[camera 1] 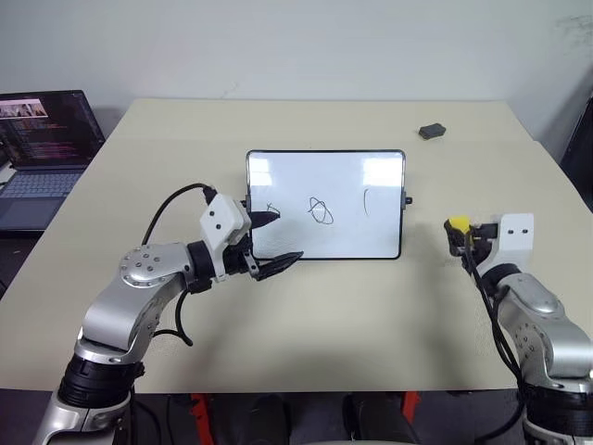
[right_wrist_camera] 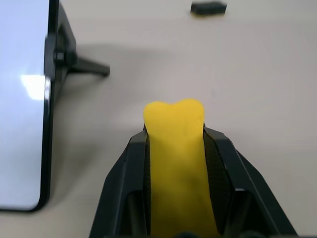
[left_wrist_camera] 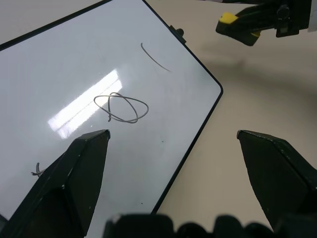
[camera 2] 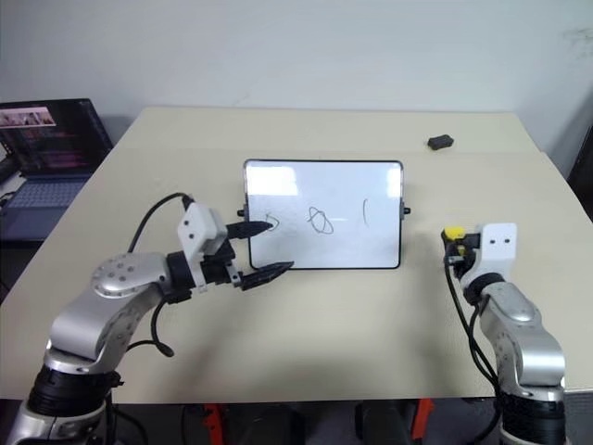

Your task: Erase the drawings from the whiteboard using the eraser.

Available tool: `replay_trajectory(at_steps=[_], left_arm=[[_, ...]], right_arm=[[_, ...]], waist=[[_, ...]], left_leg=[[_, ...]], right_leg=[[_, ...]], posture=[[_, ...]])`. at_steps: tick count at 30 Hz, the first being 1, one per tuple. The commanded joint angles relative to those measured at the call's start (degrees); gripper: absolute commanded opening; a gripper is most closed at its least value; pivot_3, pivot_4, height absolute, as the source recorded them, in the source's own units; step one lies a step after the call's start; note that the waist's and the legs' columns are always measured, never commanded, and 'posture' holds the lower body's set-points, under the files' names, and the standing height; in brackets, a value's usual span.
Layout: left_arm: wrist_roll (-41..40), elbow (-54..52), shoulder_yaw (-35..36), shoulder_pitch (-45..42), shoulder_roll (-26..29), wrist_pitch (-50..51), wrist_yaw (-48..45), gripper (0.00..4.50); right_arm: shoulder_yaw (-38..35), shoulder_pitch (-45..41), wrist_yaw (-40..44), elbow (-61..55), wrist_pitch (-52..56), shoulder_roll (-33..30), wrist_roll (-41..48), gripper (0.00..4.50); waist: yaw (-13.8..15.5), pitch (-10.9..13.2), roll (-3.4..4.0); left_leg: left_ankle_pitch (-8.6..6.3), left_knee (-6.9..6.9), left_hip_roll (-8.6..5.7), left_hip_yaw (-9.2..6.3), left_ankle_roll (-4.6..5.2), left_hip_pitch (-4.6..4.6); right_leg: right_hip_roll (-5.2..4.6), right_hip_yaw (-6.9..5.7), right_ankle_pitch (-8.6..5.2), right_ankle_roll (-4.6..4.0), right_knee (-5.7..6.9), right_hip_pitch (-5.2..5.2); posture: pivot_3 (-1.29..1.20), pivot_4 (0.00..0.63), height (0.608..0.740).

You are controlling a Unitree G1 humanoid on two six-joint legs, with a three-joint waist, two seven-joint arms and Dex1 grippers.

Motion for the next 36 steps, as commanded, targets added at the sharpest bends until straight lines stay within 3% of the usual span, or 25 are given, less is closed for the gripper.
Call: replay_trajectory(at_steps=[1, 10, 16, 25, 36], left_arm=[[-0.9, -1.4, 1.4, -1.0, -1.2, 0.4, 1.4, 4.5], [0.2, -2.3, -0.1, -0.3, -1.8, 1.8, 2.9, 4.5], [-0.6, -2.7, 0.6, -1.0, -2.3, 4.2, 4.6, 4.5], [-1.2, -3.3, 1.0, -2.1, -2.2, 5.9, 5.4, 4.5], [-1.2, -3.7, 0.7, -3.0, -2.5, 6.8, 6.1, 4.5]], right_arm=[[0.0, -3.9, 1.2, 0.9, -6.4, 0.5, -1.1, 1.12], [10.7, -20.9, 1.9, 14.7, -20.3, 5.3, -10.3, 1.12], [15.5, -25.4, 3.1, 21.3, -25.3, 8.9, -14.0, 1.12], [18.3, -23.0, 3.6, 28.7, -26.9, 9.6, -18.2, 1.12], [28.2, -13.3, 13.4, 23.8, -17.4, 4.6, -23.9, 1.12]], waist=[[0.0, 0.0, 0.0], [-0.4, 0.0, 0.01], [0.0, 0.0, 0.02], [-0.1, 0.0, 0.02], [-0.4, -0.2, -0.1]], left_leg=[[0.0, 0.0, 0.0, 0.01, 0.0, 0.0], [0.0, 0.0, 0.03, 0.0, 0.0, 0.07], [0.0, 0.0, 0.01, -0.01, -0.01, -0.01], [0.0, 0.02, 0.0, -0.05, -0.01, -0.02], [0.01, 0.06, 0.0, -0.04, 0.0, 0.27]], right_leg=[[0.0, 0.01, 0.0, 0.0, 0.0, 0.0], [0.02, 0.0, 0.01, -0.02, 0.07, -0.01], [-0.05, -0.02, 0.01, -0.03, 0.03, -0.04], [-0.09, -0.06, 0.01, -0.03, 0.06, -0.04], [-0.07, -0.04, 0.02, -0.04, 0.16, 0.18]], posture=[[0.0, 0.15, 0.74], [0.0, 0.15, 0.74], [0.0, 0.15, 0.74], [0.0, 0.15, 0.74], [0.0, 0.15, 0.74]])
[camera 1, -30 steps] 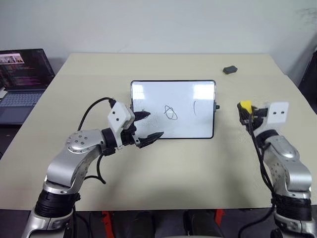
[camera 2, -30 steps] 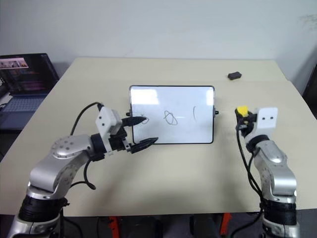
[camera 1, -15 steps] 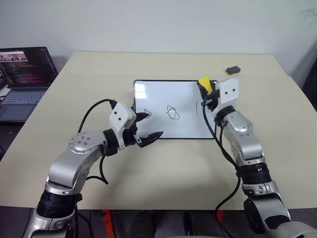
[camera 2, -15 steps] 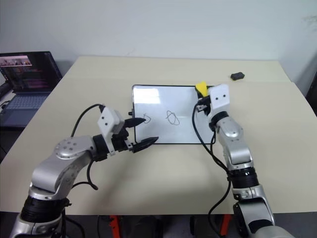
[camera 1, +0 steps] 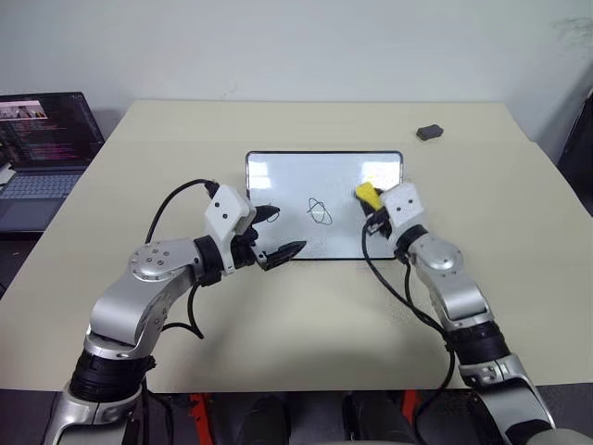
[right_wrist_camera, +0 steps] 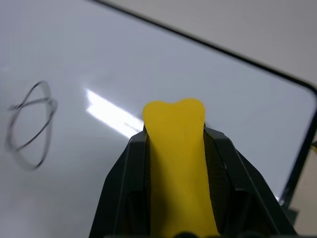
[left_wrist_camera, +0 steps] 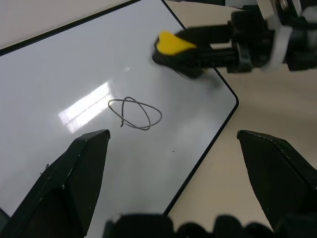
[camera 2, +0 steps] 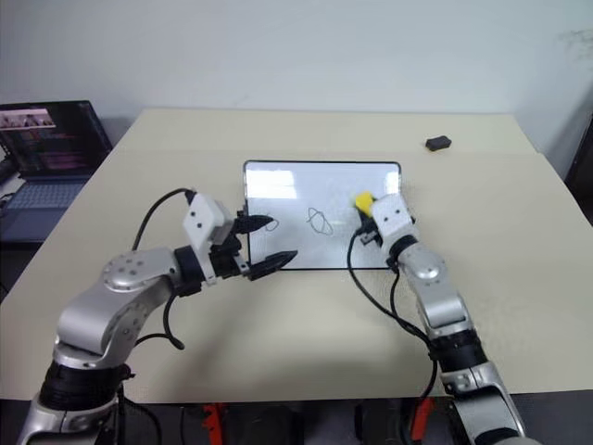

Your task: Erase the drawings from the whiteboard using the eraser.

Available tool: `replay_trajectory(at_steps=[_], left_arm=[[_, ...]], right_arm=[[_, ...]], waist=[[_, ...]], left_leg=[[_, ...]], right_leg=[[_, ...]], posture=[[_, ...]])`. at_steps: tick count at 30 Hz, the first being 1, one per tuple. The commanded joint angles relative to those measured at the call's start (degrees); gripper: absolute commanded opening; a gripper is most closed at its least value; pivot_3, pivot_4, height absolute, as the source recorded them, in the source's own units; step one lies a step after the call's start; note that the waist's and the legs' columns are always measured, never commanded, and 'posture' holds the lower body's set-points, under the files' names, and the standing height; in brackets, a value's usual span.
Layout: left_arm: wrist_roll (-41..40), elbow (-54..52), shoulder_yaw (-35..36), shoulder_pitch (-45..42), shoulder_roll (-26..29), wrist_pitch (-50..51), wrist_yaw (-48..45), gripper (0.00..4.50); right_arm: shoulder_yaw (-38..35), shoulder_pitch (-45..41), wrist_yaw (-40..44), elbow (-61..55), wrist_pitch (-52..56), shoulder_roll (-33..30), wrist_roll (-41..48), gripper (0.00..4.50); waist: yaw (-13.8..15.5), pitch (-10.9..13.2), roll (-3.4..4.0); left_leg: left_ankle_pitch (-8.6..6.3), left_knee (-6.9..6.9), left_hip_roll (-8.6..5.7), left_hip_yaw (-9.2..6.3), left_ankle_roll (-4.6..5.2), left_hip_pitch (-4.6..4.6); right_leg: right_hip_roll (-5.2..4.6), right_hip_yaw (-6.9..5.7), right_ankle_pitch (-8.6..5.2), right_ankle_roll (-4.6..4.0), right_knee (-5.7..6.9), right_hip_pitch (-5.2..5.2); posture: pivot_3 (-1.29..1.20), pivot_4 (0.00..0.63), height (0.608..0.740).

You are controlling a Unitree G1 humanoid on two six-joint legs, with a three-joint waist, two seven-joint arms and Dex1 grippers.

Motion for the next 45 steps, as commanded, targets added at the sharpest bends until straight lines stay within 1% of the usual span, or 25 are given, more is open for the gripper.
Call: replay_trajectory(at_steps=[1, 4, 7, 10, 12, 15, 20, 23, 26, 33, 37, 42, 45], left_arm=[[-0.5, -2.6, 0.8, -0.5, -0.2, -0.3, 0.2, 4.5], [-0.6, -2.8, 1.0, -0.4, -0.1, -0.1, 0.3, 4.5], [-0.6, -3.0, 1.1, -0.1, 0.1, 0.1, 0.4, 4.5], [-0.6, -3.1, 1.3, 0.3, 0.2, 0.3, 0.4, 4.5], [-0.6, -3.2, 1.3, 0.5, 0.3, 0.3, 0.4, 4.5], [-0.6, -3.1, 1.2, 0.6, 0.3, 0.3, 0.3, 4.5], [-0.7, -3.3, 0.8, 0.7, 0.2, 0.2, -0.1, 4.5], [-0.6, -3.2, 0.8, 0.7, 0.3, 0.2, -0.2, 4.5], [-0.6, -3.3, 0.8, 0.9, 0.3, 0.1, -0.2, 4.5], [-0.8, -3.9, 0.9, 1.2, -0.1, 0.1, 0.3, 4.5], [-0.7, -3.9, 1.0, 1.5, 0.0, -0.1, 0.3, 4.5], [-0.7, -3.9, 0.9, 1.6, -0.2, -0.1, 0.4, 4.5], [-0.4, -3.9, 1.1, 2.1, 0.0, -0.4, 0.4, 4.5]], right_arm=[[3.1, 2.9, 3.1, 1.5, 5.7, -1.3, -1.9, 1.12], [2.7, 3.1, 4.3, -1.7, 8.3, -0.9, -0.6, 1.12], [1.4, 1.0, 6.3, -7.2, 11.6, 0.3, 2.5, 1.12], [-0.7, -1.2, 7.4, -11.0, 11.9, 1.7, 5.6, 1.12], [-3.2, -3.5, 6.3, -12.3, 11.2, 2.9, 7.2, 1.12], [-5.7, -6.3, 3.8, -10.8, 9.4, 3.6, 7.2, 1.12], [-6.4, -8.7, -0.7, -3.7, 6.3, 2.7, 2.9, 1.12], [-5.2, -7.8, -0.5, -1.8, 6.5, 2.0, 1.6, 1.12], [-3.5, -5.0, 0.7, -1.9, 8.3, 1.0, 0.4, 1.12], [-1.5, 2.3, 5.2, -6.8, 16.9, -2.2, 1.2, 1.12], [-2.0, 5.6, 6.6, -9.0, 21.6, -2.8, 3.0, 1.12], [-2.9, 4.5, 9.3, -13.5, 22.6, -1.3, 7.7, 1.12], [-7.0, 1.3, 8.4, -15.6, 22.9, 0.2, 11.2, 1.12]], waist=[[-0.2, 0.0, -0.04], [-0.3, 0.0, -0.05], [-0.3, 0.0, -0.05], [-0.3, 0.0, -0.02], [-0.3, 0.1, 0.01], [-0.1, 0.1, 0.04], [0.4, 0.1, 0.04], [0.3, 0.1, 0.04], [0.3, 0.1, 0.04], [0.2, 0.1, 0.0], [0.2, 0.0, -0.04], [0.0, 0.0, -0.04], [0.0, 0.1, -0.01]], left_leg=[[0.0, 0.0, 0.0, 0.0, 0.0, 0.03], [0.01, 0.02, 0.01, -0.01, 0.0, 0.1], [0.05, 0.06, 0.01, -0.04, -0.02, 0.09], [0.06, 0.06, 0.01, -0.07, -0.03, 0.03], [0.06, 0.04, 0.01, -0.09, -0.03, -0.12], [0.06, 0.01, 0.02, -0.09, -0.03, -0.25], [0.02, -0.07, 0.02, -0.1, -0.07, -0.32], [0.01, -0.06, -0.01, -0.07, -0.06, -0.35], [0.01, -0.06, 0.0, -0.07, -0.05, -0.33], [0.02, 0.0, -0.01, -0.08, -0.05, -0.09], [0.03, 0.02, -0.01, -0.11, -0.05, -0.01], [0.05, 0.05, 0.0, -0.1, -0.05, 0.04], [0.05, 0.04, 0.01, -0.12, -0.05, -0.02]], right_leg=[[0.0, 0.01, 0.01, 0.0, 0.01, 0.02], [0.02, -0.01, 0.08, -0.06, 0.02, 0.08], [0.04, -0.03, 0.16, -0.06, 0.02, 0.08], [0.06, -0.04, 0.17, -0.06, 0.0, 0.04], [0.05, -0.06, 0.17, -0.07, 0.0, -0.1], [0.05, -0.06, 0.15, -0.08, -0.07, -0.22], [0.01, -0.09, 0.06, -0.09, -0.2, -0.22], [-0.02, -0.05, 0.06, -0.1, -0.2, -0.25], [-0.01, -0.06, 0.06, -0.1, -0.16, -0.25], [0.0, -0.05, 0.06, -0.09, -0.08, -0.03], [0.02, -0.08, 0.09, -0.08, -0.03, 0.04], [0.05, -0.06, 0.12, -0.08, -0.03, 0.07], [0.06, -0.08, 0.12, -0.08, -0.03, 0.02]], posture=[[0.0, 0.15, 0.74], [0.0, 0.15, 0.74], [0.0, 0.15, 0.74], [0.0, 0.15, 0.74], [0.0, 0.15, 0.74], [0.0, 0.15, 0.74], [0.0, 0.15, 0.74], [0.0, 0.15, 0.74], [0.0, 0.15, 0.74], [0.0, 0.15, 0.74], [0.0, 0.15, 0.74], [0.0, 0.15, 0.74], [0.0, 0.15, 0.74]])
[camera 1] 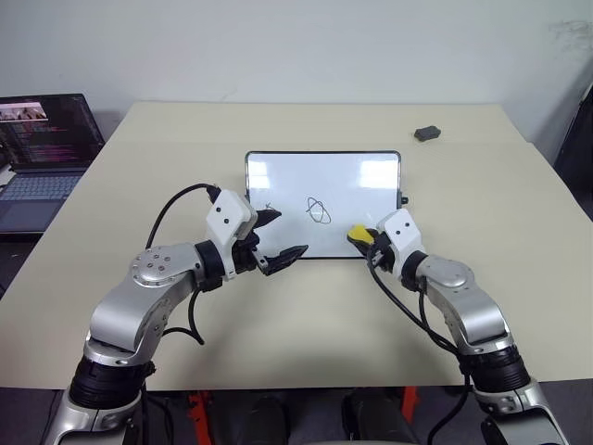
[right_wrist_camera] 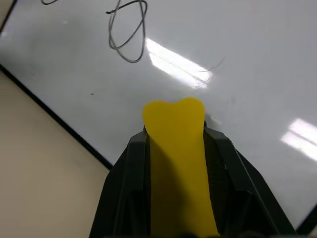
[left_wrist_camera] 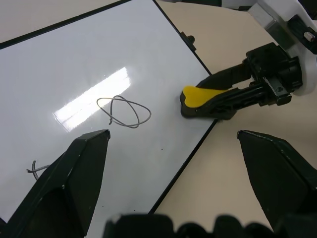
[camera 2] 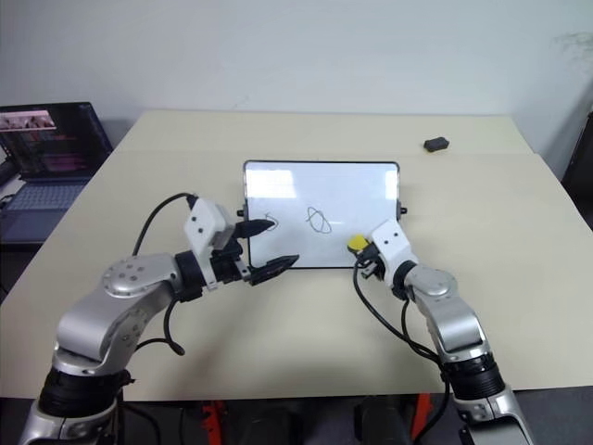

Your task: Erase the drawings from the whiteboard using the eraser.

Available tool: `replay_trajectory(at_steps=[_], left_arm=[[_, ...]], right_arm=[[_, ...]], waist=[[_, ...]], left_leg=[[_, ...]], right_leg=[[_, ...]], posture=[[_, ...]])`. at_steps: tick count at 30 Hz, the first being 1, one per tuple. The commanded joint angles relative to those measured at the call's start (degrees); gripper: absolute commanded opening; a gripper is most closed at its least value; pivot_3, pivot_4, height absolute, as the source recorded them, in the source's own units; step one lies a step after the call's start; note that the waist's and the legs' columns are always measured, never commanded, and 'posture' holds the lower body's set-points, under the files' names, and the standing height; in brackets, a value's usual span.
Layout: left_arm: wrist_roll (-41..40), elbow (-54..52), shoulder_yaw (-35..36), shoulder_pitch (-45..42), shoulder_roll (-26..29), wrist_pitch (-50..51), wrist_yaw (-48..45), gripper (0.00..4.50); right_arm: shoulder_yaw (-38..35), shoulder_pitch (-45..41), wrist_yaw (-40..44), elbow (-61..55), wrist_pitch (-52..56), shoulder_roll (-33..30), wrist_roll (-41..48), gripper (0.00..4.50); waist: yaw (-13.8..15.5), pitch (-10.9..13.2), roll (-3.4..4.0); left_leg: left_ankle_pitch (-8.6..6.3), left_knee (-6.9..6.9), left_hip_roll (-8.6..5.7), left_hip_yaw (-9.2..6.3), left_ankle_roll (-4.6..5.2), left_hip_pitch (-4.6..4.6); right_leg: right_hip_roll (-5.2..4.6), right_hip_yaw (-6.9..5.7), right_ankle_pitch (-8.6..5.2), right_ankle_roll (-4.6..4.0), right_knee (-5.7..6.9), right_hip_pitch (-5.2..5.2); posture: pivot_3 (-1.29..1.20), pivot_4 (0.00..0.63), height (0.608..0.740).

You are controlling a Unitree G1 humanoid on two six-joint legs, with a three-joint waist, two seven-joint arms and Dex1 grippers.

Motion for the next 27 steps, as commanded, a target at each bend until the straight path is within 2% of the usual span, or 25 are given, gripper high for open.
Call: replay_trajectory(at_steps=[1, 6, 13, 21, 27], left_arm=[[-0.1, -2.0, 1.2, 0.3, 0.1, -0.8, 0.3, 4.5], [0.0, -1.9, 1.3, 0.2, 0.3, -0.9, 0.2, 4.5], [0.2, -1.6, 0.9, 0.0, 0.2, -1.2, 0.0, 4.5], [0.1, -2.0, 1.1, 0.6, 0.3, -0.9, 0.1, 4.5], [0.2, -1.2, 1.3, 1.3, -0.4, -1.1, 0.8, 4.5]], right_arm=[[-5.7, -4.3, -1.3, -3.0, 1.1, 1.2, 4.1, 1.12], [-10.2, -8.7, -4.3, 0.2, -1.7, 0.8, 4.3, 1.12], [-5.7, -8.7, -7.6, 9.6, -10.4, -1.9, -3.9, 1.12], [0.4, -1.2, -0.6, 5.0, -8.5, -5.5, -4.4, 1.12], [-0.7, -1.4, -0.6, 2.8, -9.6, -4.1, -2.7, 1.12]], waist=[[0.0, 0.1, 0.04], [0.2, 0.1, 0.04], [0.2, 0.1, 0.03], [0.0, 0.0, -0.01], [-0.2, 0.0, -0.01]], left_leg=[[0.0, 0.0, 0.0, 0.01, 0.0, -0.07], [-0.01, -0.08, 0.0, -0.01, 0.0, -0.23], [-0.05, -0.13, -0.02, 0.04, -0.01, -0.29], [-0.04, -0.06, -0.02, 0.05, -0.01, -0.03], [-0.03, -0.05, 0.0, 0.02, -0.01, -0.01]], right_leg=[[0.0, 0.01, 0.0, 0.0, 0.0, -0.07], [-0.01, -0.01, -0.04, -0.01, -0.11, -0.19], [-0.06, 0.02, -0.12, 0.0, -0.18, -0.21], [-0.05, 0.03, -0.11, 0.02, -0.04, -0.02], [-0.01, 0.02, -0.1, 0.01, 0.0, -0.02]], posture=[[0.0, 0.15, 0.74], [0.0, 0.15, 0.74], [0.0, 0.15, 0.74], [0.0, 0.15, 0.74], [0.0, 0.15, 0.74]])
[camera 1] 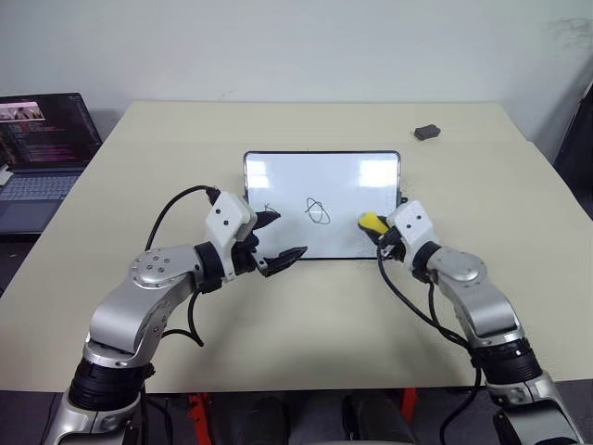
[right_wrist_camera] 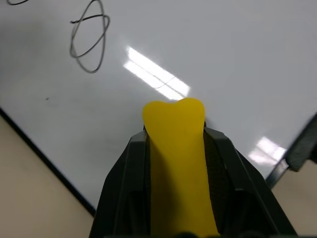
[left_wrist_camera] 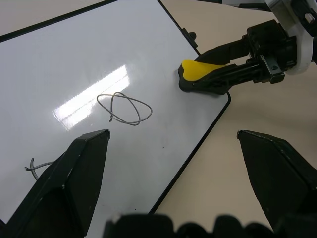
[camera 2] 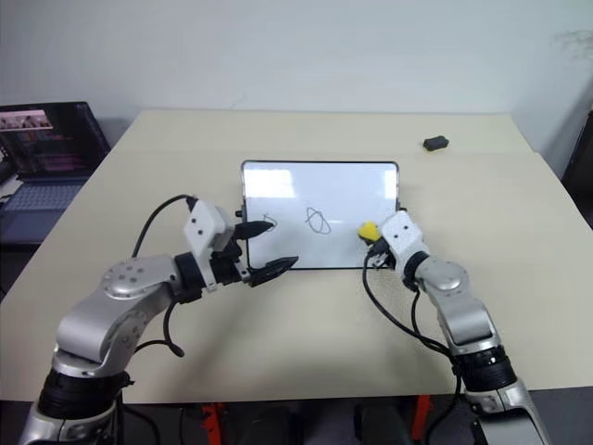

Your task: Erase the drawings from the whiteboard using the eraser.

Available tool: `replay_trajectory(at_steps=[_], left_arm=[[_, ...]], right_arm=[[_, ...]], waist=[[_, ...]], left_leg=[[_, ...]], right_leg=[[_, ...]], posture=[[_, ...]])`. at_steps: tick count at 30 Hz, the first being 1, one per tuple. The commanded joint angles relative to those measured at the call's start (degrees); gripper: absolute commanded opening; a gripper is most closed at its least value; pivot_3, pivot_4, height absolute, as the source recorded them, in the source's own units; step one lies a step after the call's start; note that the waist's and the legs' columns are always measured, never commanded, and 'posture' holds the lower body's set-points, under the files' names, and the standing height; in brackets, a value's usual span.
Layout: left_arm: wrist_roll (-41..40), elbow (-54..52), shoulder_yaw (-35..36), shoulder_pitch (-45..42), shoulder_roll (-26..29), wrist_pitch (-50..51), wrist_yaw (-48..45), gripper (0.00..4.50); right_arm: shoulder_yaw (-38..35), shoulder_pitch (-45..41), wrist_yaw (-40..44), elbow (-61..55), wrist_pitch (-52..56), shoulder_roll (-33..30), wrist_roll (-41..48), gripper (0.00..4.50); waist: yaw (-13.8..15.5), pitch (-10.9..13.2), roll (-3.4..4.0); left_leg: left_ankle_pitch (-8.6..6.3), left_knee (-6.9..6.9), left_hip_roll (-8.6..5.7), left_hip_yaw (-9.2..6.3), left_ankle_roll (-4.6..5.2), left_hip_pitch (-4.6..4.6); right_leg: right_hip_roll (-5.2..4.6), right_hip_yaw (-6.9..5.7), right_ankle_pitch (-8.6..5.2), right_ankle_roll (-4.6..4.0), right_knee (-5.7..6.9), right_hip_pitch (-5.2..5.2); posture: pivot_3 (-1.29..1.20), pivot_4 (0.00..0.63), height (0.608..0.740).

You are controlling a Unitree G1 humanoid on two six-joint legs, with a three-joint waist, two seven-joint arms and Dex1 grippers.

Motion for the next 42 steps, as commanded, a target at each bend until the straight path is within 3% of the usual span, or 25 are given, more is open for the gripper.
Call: replay_trajectory(at_steps=[1, 9, 24, 33, 42], left_arm=[[0.2, -0.8, 1.5, 1.0, -0.8, -1.2, 1.2, 4.5], [1.4, 1.5, 4.0, 4.4, -1.9, -3.4, 3.3, 4.5], [1.0, -1.8, 8.6, 12.0, -0.5, -1.4, 5.3, 4.5], [0.6, -2.4, 10.0, 12.8, -0.9, -1.1, 7.1, 4.5], [0.5, -4.0, 9.1, 13.7, -0.5, -1.5, 6.4, 4.5]], right_arm=[[-1.4, -0.2, 0.6, -1.2, -0.5, 0.9, 1.9, 1.12], [-2.7, 7.0, 7.8, -7.0, -5.0, -2.0, 7.3, 1.12], [-4.0, 11.7, 10.3, -11.1, -8.8, -4.4, 9.2, 1.11], [-1.4, -1.6, 3.7, 0.5, -19.2, 1.4, 1.5, 1.11], [1.1, -20.9, -2.0, 22.8, -26.1, 9.3, -4.1, 1.11]], waist=[[0.0, 0.0, 0.0], [0.5, 0.0, 0.03], [0.5, 0.1, 0.02], [0.4, 0.1, 0.02], [0.4, 0.1, 0.04]], left_leg=[[0.0, 0.0, 0.0, 0.01, 0.0, 0.0], [-0.03, -0.07, 0.0, -0.04, -0.02, -0.26], [-0.05, -0.04, -0.01, -0.02, -0.03, -0.21], [-0.05, -0.05, -0.01, -0.02, -0.04, -0.17], [-0.05, -0.06, 0.03, 0.0, -0.04, -0.18]], right_leg=[[0.0, 0.01, 0.0, 0.0, 0.0, 0.0], [-0.04, -0.03, -0.06, 0.02, -0.16, -0.18], [-0.06, -0.01, -0.07, 0.02, -0.11, -0.15], [-0.04, -0.03, -0.07, 0.01, -0.07, -0.16], [-0.04, -0.04, -0.06, -0.03, -0.06, -0.21]], posture=[[0.0, 0.15, 0.74], [0.0, 0.15, 0.74], [0.0, 0.15, 0.74], [0.0, 0.15, 0.74], [0.0, 0.15, 0.74]])
